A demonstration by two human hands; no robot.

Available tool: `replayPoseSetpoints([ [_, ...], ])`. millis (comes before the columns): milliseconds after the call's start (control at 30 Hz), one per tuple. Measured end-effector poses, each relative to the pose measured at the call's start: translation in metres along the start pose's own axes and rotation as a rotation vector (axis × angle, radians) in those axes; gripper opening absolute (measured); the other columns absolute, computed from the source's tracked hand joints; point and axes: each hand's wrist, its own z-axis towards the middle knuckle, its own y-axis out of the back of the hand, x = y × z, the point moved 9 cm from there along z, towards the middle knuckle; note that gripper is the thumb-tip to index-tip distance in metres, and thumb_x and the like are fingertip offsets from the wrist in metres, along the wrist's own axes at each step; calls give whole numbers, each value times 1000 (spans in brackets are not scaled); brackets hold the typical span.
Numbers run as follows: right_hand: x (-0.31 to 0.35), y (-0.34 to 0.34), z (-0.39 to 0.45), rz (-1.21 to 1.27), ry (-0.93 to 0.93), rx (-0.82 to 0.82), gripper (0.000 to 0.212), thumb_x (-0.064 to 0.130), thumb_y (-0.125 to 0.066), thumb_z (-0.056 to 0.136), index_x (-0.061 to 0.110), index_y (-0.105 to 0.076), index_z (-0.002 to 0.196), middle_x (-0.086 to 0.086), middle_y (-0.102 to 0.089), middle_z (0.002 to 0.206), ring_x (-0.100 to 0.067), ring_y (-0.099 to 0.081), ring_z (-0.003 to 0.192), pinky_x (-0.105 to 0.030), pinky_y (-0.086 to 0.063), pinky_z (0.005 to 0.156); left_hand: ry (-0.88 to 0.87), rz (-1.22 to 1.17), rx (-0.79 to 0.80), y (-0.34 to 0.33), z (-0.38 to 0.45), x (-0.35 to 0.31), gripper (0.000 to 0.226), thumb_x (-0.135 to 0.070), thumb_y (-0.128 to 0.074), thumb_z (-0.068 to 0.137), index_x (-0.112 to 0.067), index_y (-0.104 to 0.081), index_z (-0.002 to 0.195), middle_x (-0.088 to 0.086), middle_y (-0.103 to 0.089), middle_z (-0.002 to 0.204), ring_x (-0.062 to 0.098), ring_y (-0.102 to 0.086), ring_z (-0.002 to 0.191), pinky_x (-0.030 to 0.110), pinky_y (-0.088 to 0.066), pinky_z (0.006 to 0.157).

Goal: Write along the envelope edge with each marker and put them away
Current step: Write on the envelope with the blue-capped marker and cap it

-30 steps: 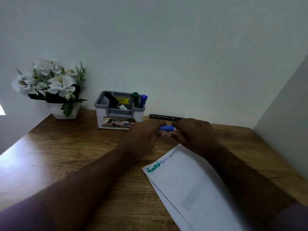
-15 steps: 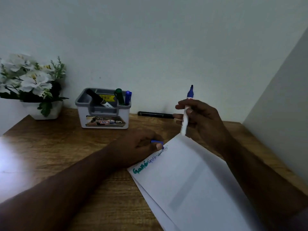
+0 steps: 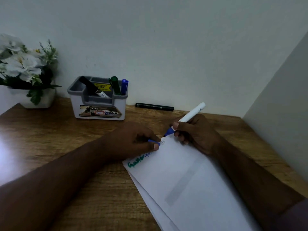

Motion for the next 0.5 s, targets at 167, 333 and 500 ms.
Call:
replayPoseSetpoints([
  [167,2,4,1,-31,16,-30,12,21,-77,72,9,-76,69,-11,-69,60,-20,-63,46,-26,-53,47,-1,-13,-6,0,1,1,26,-45,-63,85,-35,-71,107,-20,-69,99,-6,-60,89,12,-46,69],
  [333,2,7,-1,-68,24,-42,15,11,-71,81,11,-76,67,-11,-69,58,-20,-63,45,-26,-54,46,-4,-23,-10,0,1,1,25,-44,-63,84,-36,-71,107,-22,-67,95,-9,-59,85,6,-42,61],
  [500,3,3,-1,-122,29,-42,16,8,-72,83,9,-75,67,-12,-69,58,-19,-63,46,-27,-55,46,-7,-4,-14,1,1,1,27,-46,-61,84,-37,-70,107,-19,-70,100,-5,-62,88,12,-49,66],
])
